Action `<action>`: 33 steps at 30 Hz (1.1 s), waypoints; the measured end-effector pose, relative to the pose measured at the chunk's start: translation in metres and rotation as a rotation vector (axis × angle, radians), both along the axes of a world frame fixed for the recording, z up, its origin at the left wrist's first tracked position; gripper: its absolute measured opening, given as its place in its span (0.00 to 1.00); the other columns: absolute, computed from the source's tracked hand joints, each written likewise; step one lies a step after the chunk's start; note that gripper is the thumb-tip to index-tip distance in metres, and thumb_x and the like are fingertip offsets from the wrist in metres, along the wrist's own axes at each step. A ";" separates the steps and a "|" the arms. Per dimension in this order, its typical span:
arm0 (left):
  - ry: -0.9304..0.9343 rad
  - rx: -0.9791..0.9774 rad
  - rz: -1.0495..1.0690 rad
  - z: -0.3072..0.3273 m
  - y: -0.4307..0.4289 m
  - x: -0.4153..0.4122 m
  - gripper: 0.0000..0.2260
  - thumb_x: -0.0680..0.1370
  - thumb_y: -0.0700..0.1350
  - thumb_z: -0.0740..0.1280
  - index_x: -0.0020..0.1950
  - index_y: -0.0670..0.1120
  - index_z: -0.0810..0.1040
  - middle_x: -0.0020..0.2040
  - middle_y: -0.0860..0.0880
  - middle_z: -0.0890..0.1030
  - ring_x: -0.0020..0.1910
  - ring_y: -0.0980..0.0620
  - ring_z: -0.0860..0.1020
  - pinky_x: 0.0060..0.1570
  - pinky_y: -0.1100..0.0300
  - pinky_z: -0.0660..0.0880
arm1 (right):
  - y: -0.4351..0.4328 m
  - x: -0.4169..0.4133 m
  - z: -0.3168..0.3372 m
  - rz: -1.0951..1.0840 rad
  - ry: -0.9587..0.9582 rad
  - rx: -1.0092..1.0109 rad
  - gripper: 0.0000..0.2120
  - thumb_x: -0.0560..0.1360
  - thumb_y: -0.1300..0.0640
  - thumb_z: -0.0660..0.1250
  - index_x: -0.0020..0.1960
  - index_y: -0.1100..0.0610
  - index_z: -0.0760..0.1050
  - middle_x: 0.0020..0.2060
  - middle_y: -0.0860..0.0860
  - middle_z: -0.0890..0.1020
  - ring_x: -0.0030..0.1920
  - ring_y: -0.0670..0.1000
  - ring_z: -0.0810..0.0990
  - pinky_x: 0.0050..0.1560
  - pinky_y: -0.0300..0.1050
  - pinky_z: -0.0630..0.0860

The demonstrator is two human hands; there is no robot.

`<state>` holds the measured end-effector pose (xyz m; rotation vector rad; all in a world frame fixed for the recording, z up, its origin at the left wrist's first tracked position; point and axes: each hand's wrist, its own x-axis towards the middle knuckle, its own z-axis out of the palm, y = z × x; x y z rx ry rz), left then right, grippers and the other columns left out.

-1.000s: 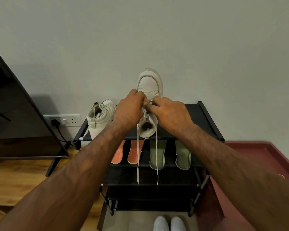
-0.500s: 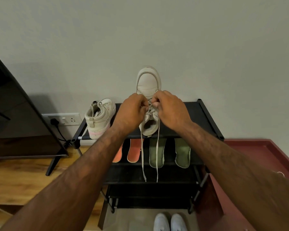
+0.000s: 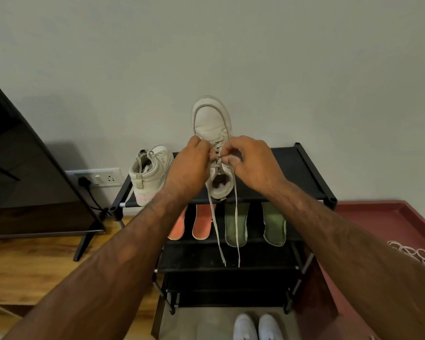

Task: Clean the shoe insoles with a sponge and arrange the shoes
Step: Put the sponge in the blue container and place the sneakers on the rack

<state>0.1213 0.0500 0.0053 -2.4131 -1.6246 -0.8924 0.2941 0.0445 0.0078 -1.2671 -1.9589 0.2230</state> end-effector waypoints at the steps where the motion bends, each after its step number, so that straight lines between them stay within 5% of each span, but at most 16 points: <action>1: -0.012 -0.013 0.009 0.001 0.000 -0.001 0.05 0.79 0.37 0.66 0.54 0.44 0.76 0.54 0.46 0.74 0.43 0.48 0.74 0.40 0.55 0.66 | -0.001 0.000 -0.001 0.004 -0.039 0.022 0.04 0.78 0.56 0.72 0.53 0.49 0.83 0.51 0.46 0.83 0.51 0.48 0.81 0.57 0.51 0.80; 8: -0.073 -0.080 -0.015 0.009 0.002 0.000 0.06 0.82 0.40 0.63 0.48 0.50 0.72 0.52 0.50 0.73 0.46 0.49 0.76 0.45 0.53 0.73 | 0.000 0.001 -0.008 -0.040 -0.445 0.300 0.09 0.79 0.51 0.72 0.57 0.52 0.80 0.54 0.50 0.79 0.45 0.52 0.80 0.38 0.50 0.80; 13: -0.129 -0.113 -0.014 0.009 0.005 0.003 0.06 0.83 0.41 0.62 0.47 0.49 0.73 0.49 0.50 0.73 0.45 0.50 0.75 0.45 0.56 0.71 | 0.000 0.000 -0.014 -0.123 -0.645 0.410 0.12 0.74 0.58 0.75 0.55 0.57 0.77 0.49 0.53 0.78 0.37 0.51 0.78 0.26 0.43 0.69; 16: -0.231 -0.130 -0.018 0.009 0.005 0.005 0.07 0.83 0.39 0.62 0.46 0.46 0.76 0.46 0.50 0.75 0.43 0.54 0.74 0.44 0.58 0.71 | 0.003 0.000 -0.016 -0.088 -0.575 0.345 0.08 0.80 0.58 0.66 0.58 0.57 0.73 0.52 0.54 0.76 0.38 0.49 0.71 0.29 0.45 0.67; 21: -0.420 -0.112 -0.022 -0.004 0.003 -0.002 0.01 0.81 0.42 0.67 0.50 0.47 0.79 0.47 0.51 0.79 0.46 0.52 0.78 0.49 0.54 0.77 | 0.007 -0.006 -0.007 -0.055 -0.081 0.018 0.02 0.85 0.56 0.60 0.52 0.52 0.69 0.45 0.48 0.77 0.42 0.50 0.76 0.41 0.48 0.74; 27: -0.565 -0.095 -0.004 -0.022 -0.013 -0.018 0.02 0.79 0.44 0.73 0.47 0.50 0.82 0.44 0.55 0.82 0.45 0.58 0.80 0.47 0.64 0.76 | 0.008 -0.016 -0.005 -0.017 0.030 -0.073 0.01 0.84 0.56 0.62 0.54 0.51 0.72 0.46 0.46 0.80 0.46 0.45 0.78 0.46 0.45 0.77; 33: -0.247 0.083 -0.074 -0.026 -0.011 -0.022 0.04 0.80 0.42 0.70 0.54 0.43 0.83 0.51 0.47 0.79 0.46 0.49 0.78 0.46 0.52 0.78 | 0.007 -0.023 -0.004 -0.029 0.020 -0.060 0.01 0.84 0.56 0.62 0.54 0.51 0.72 0.45 0.45 0.80 0.45 0.46 0.78 0.48 0.48 0.79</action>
